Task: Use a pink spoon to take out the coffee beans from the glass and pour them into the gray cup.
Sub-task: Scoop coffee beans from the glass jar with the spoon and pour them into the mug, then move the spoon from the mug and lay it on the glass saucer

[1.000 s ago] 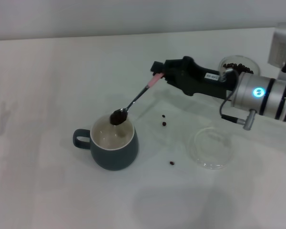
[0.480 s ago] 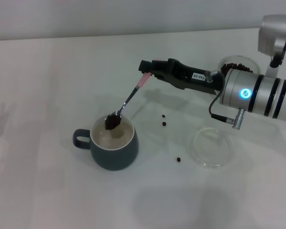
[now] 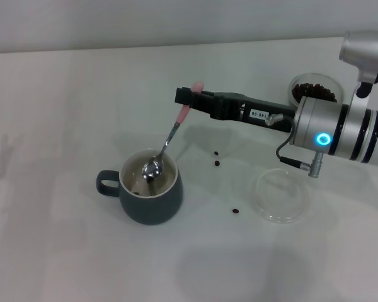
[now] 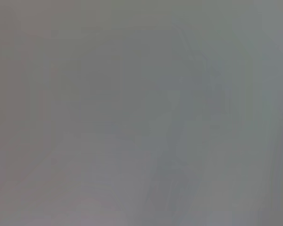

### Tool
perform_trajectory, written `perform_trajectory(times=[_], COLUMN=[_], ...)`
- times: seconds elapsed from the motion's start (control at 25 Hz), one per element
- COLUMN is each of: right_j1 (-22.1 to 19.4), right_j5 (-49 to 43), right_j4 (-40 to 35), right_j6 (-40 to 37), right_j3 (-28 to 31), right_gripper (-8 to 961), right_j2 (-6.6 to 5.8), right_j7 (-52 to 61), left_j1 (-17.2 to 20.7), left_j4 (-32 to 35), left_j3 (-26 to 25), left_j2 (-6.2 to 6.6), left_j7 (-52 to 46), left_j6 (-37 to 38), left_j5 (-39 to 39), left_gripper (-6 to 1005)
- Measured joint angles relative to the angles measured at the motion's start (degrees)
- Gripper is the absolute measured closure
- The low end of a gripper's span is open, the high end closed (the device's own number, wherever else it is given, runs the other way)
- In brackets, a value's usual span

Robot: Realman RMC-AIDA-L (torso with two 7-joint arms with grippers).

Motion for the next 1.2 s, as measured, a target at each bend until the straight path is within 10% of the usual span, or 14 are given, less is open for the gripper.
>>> perform_trajectory(times=[0.64,0.96,1.2], right_j1=[-3.8,-5.6,-9.6], right_j5=[4.8,4.4,4.1], right_j4=[2.0,18.4,20.4], right_j6=[-11.5,-30.8,-27.6], right_j3=[6.8,19.0,19.3], right_gripper=[802,802,803], right_j2=[-1.0,-7.21,-8.05], right_j7=[-4.5,-4.8,-9.0], left_j1=[-0.3,-0.7,-1.1], left_j4=[0.0,-0.7,-0.7], left_j3=[-0.1,0.0,0.1], left_j2=[0.0,0.06,0.09], left_j7=[0.0,0.0,0.0], left_j6=[-0.1,-0.1,0.1], left_j5=[0.0,0.0,0.1], left_gripper=[111,111,112])
